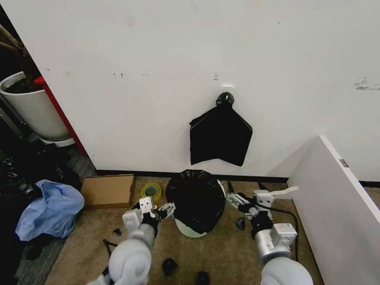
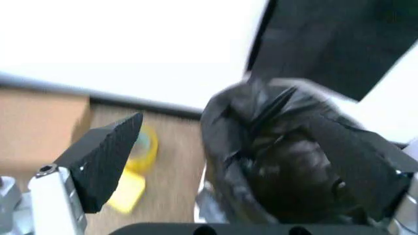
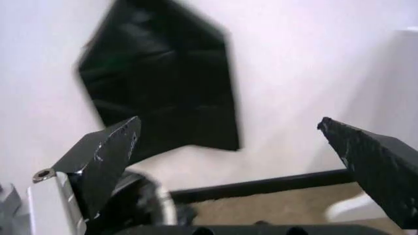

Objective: Place the garbage bag over the trash bin.

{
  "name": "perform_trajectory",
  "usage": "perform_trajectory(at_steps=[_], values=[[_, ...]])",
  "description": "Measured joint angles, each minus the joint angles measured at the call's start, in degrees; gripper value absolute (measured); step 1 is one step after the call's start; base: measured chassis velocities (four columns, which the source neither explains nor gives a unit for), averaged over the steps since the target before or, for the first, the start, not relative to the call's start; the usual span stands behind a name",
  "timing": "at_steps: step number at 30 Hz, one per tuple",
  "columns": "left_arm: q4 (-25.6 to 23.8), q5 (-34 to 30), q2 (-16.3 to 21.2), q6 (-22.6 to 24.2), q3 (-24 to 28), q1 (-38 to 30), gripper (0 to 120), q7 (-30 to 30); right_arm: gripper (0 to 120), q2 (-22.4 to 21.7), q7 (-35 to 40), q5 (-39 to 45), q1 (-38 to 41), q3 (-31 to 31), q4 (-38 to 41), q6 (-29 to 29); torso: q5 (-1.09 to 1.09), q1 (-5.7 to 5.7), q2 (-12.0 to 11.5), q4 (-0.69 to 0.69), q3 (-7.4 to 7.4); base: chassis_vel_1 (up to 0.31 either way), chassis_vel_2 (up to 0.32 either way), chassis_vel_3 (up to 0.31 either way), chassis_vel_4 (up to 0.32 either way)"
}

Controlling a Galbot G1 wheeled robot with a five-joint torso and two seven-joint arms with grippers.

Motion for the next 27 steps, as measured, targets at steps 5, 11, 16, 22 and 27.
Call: perform_trajectory(at_steps=[5, 11, 16, 22, 27], values=[[-1.2, 16.2, -3.2, -12.8, -1.4, 10.3, 100, 5.1, 100, 3.4, -1.2, -1.5, -6.1, 2.8, 0.9, 7.1, -0.01, -0.01, 0.0, 0.02, -0.01, 0.0, 0.0, 0.0, 0.0], [-0.9, 28.9, -7.5, -24.9, -7.1, 17.3, 100, 7.0, 100, 5.0, -4.8, -10.9, -11.6, 4.7, -1.8, 20.3, 0.01, -0.01, 0.0, 0.01, -0.01, 0.0, 0.0, 0.0, 0.0], [-0.9, 36.4, -10.6, -32.7, -11.9, 22.2, 100, 8.0, 100, 7.3, -8.0, -16.8, -14.3, 6.9, -4.7, 31.2, 0.0, -0.01, 0.0, 0.02, 0.0, 0.0, 0.0, 0.0, 0.0], [-0.6, 38.5, -11.7, -35.8, -12.5, 25.9, 100, 7.6, 100, 8.0, -9.1, -17.0, -15.2, 6.7, -4.9, 31.7, 0.01, -0.01, 0.0, 0.02, 0.0, 0.0, 0.0, 0.0, 0.0], [-0.6, 38.5, -11.8, -36.1, -12.4, 26.2, 100, 7.3, 100, 8.0, -9.6, -16.9, -15.2, 6.7, -4.9, 31.4, 0.01, 0.0, 0.0, 0.01, 0.0, 0.0, 0.0, 0.0, 0.0]])
